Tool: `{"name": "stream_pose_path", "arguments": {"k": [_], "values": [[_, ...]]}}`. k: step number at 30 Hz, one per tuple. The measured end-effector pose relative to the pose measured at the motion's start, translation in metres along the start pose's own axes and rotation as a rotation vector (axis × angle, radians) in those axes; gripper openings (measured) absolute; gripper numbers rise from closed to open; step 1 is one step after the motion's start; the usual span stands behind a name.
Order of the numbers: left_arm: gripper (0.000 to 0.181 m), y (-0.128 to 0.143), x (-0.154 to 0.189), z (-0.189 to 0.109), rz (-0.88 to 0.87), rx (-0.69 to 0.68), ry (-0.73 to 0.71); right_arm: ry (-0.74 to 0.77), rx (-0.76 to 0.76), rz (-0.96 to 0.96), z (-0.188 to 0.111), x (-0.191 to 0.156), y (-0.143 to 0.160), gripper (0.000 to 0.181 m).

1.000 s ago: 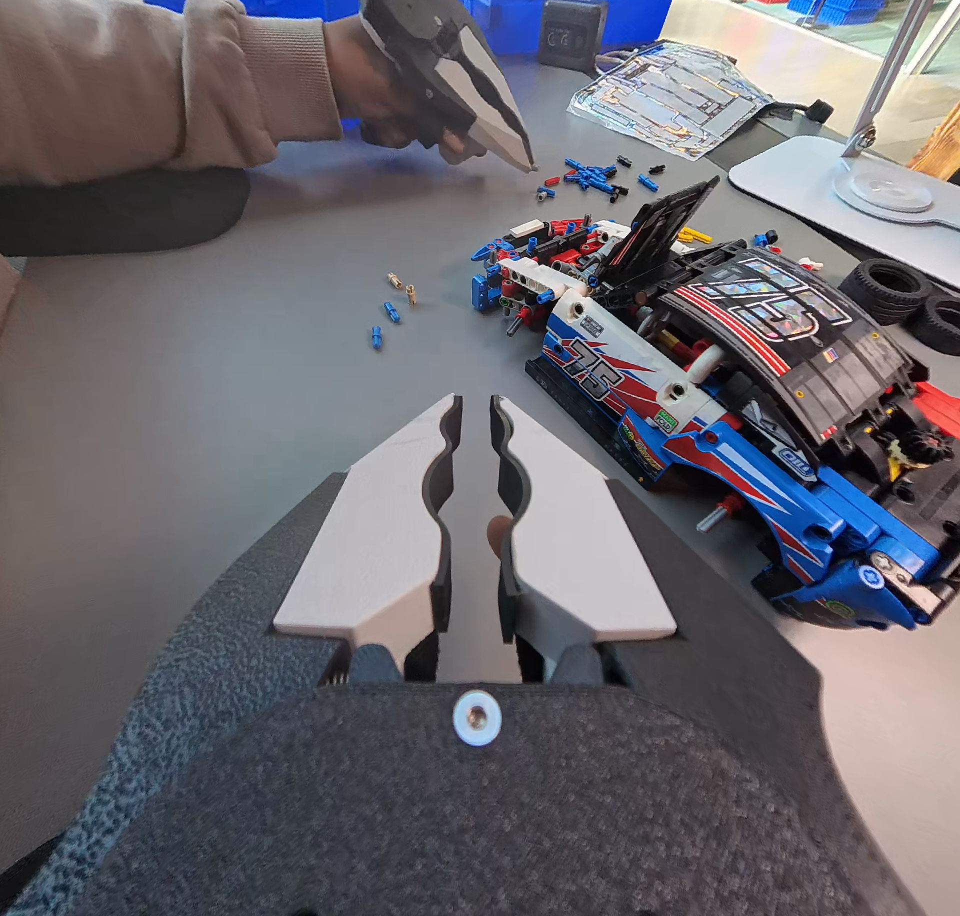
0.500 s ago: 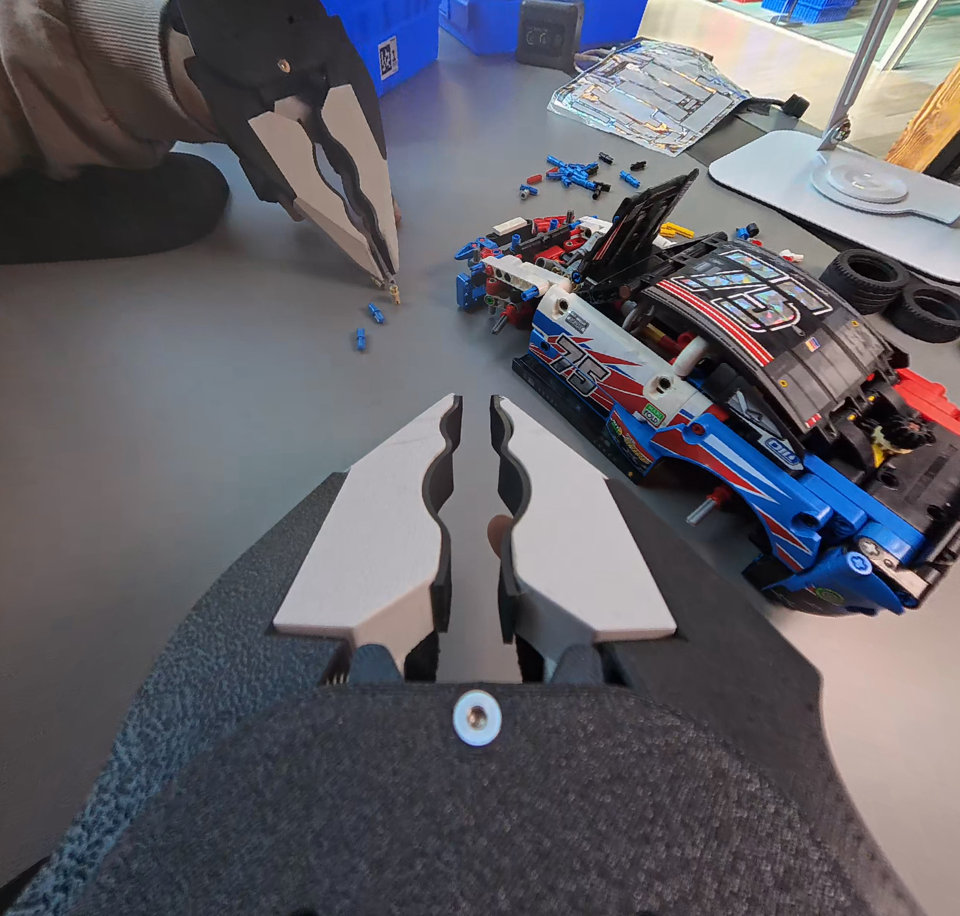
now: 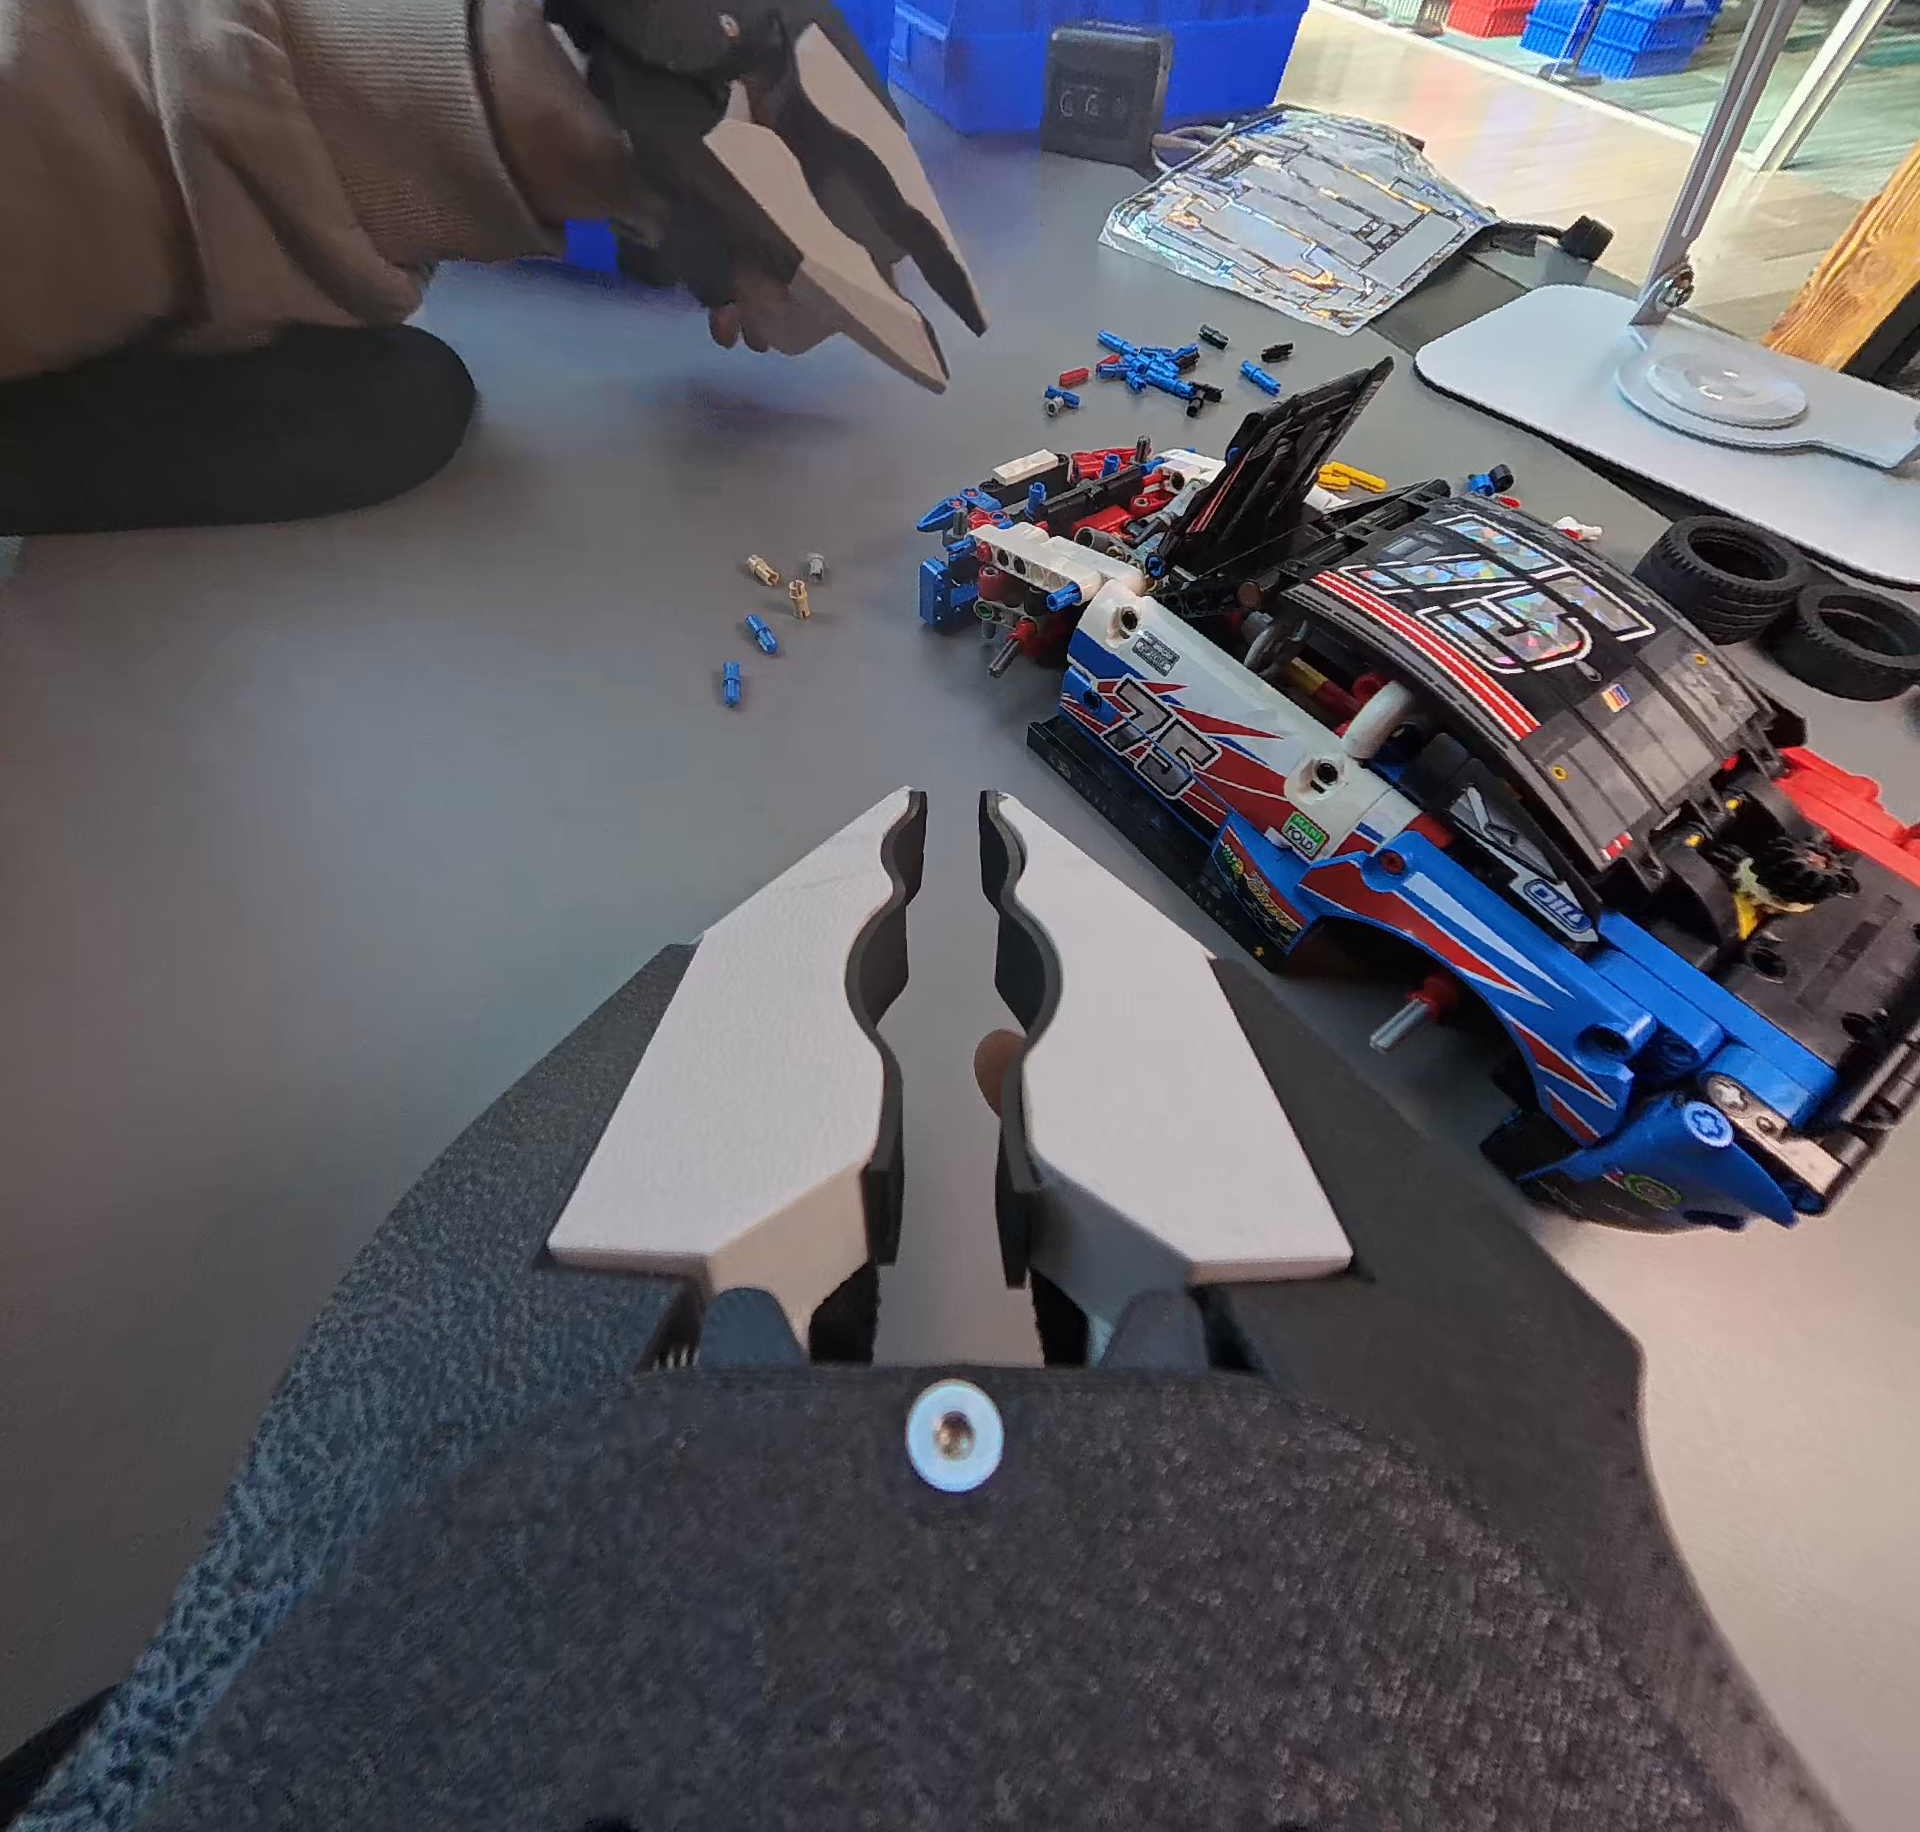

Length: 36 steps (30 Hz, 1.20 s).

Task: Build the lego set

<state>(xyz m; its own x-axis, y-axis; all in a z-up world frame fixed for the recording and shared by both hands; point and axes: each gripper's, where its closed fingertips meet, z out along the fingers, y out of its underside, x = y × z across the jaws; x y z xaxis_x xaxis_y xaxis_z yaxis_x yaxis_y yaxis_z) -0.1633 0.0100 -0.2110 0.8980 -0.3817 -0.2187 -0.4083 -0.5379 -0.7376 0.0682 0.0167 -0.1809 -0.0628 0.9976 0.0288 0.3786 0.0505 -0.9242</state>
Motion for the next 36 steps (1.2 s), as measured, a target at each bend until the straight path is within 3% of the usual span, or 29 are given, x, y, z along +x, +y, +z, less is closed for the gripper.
{"name": "stream_pose_path", "arguments": {"k": [3, 6, 18, 21, 23, 26, 30, 33, 36], "values": [[0.028, 0.015, -0.025, 0.017, -0.124, -0.063, -0.014, -0.001, 0.000, -0.002, -0.001, 0.000, 0.001, 0.007], [0.024, 0.014, -0.024, 0.028, -0.203, -0.067, 0.033, 0.004, 0.000, -0.007, -0.003, 0.000, 0.001, 0.007], [0.017, 0.012, -0.034, 0.044, -0.183, -0.104, -0.003, -0.003, -0.003, 0.003, -0.005, 0.002, 0.005, 0.007], [0.002, 0.012, -0.035, 0.045, -0.181, -0.105, 0.007, -0.002, -0.007, 0.003, -0.004, 0.002, 0.006, 0.007], [0.002, 0.012, -0.033, 0.045, -0.166, -0.111, 0.017, -0.002, -0.008, 0.005, -0.004, 0.002, 0.006, 0.007], [0.002, 0.000, -0.010, 0.035, -0.135, -0.065, 0.124, 0.000, -0.007, 0.006, -0.004, 0.002, 0.006, 0.007], [0.002, -0.033, 0.070, 0.001, 0.013, 0.068, 0.389, -0.001, -0.010, 0.010, -0.003, 0.003, 0.008, 0.007], [0.002, -0.031, 0.116, -0.009, 0.119, 0.038, 0.462, -0.008, -0.020, 0.009, 0.000, 0.001, 0.010, 0.007], [0.002, -0.015, 0.128, -0.006, 0.201, -0.035, 0.433, -0.008, -0.030, -0.002, 0.001, -0.001, 0.012, 0.007]]}}
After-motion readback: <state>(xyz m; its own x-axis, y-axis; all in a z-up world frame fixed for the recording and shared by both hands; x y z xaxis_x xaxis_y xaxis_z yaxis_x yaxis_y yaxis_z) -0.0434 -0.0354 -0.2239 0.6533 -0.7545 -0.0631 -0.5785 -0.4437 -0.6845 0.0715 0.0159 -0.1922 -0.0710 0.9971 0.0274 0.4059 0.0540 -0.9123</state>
